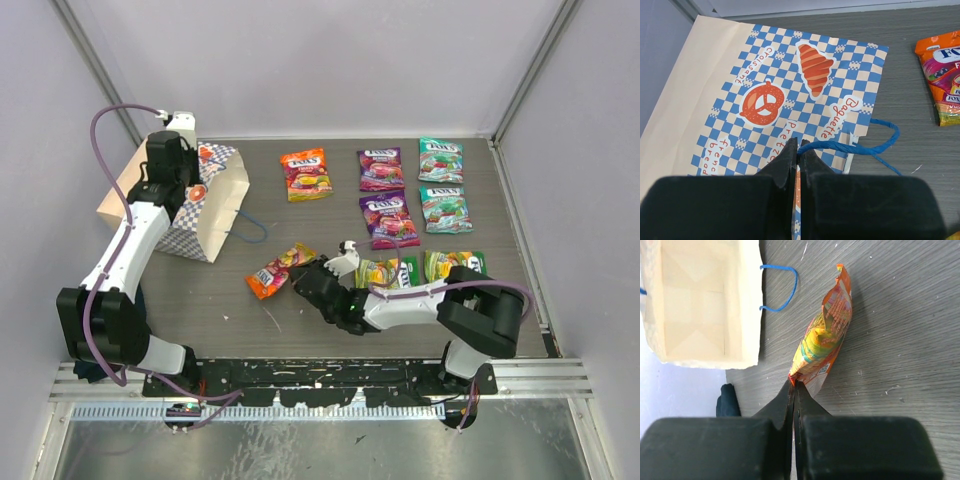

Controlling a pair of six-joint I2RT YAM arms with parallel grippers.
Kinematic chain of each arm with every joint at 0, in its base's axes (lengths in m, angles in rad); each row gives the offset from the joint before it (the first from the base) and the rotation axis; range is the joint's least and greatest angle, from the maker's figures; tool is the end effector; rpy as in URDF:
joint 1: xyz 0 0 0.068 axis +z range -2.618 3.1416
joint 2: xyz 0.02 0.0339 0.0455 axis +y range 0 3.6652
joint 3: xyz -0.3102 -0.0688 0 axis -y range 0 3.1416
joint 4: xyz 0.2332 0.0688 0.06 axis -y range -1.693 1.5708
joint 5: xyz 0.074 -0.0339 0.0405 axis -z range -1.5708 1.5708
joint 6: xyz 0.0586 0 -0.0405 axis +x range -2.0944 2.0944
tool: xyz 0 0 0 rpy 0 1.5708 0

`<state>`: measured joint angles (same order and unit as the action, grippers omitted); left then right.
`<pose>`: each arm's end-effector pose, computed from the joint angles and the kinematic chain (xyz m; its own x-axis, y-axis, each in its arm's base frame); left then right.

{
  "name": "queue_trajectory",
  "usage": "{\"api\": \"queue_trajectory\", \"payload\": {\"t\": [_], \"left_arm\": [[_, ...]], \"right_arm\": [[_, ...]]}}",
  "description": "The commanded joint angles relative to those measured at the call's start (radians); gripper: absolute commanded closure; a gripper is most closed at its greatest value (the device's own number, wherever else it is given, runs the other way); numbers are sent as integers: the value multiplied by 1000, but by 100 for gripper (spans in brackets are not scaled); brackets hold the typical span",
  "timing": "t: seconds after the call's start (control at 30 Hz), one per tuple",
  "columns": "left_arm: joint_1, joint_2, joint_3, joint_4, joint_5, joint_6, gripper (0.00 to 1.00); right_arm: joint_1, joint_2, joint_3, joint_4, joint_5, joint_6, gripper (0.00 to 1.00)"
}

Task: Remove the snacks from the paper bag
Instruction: Place the snack at the center of the board.

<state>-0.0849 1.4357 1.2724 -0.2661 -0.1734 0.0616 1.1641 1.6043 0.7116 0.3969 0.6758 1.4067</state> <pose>0.3375 -0.0186 0.3873 -0.4185 0.0965 -0.9031 -0.0471 0.9907 0.1277 0.1637 0.2874 0.2226 -0.5230 0.7316 -0.4373 0.1042 0.5640 0.8192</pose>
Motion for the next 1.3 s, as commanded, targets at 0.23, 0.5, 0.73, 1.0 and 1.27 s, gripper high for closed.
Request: {"api": "queue_trajectory", "payload": {"t": [0.23, 0.5, 0.73, 1.0, 1.27], "left_arm": [[4, -9, 25, 51, -17, -13, 100], [5, -17, 23, 49, -24, -10, 100], [5, -44, 3, 63, 28, 4, 100], [6, -62, -3, 60, 55, 6, 100], [4, -70, -4, 59, 69, 6, 100]], "right_arm": [[40, 94, 190, -111, 20, 19, 39], [70, 42, 254, -286, -83, -350, 10], [48, -25, 274, -270, -377, -977, 0], [-38, -69, 396, -549, -733, -1361, 0], [-129, 65, 612, -872, -812, -1566, 0]]}}
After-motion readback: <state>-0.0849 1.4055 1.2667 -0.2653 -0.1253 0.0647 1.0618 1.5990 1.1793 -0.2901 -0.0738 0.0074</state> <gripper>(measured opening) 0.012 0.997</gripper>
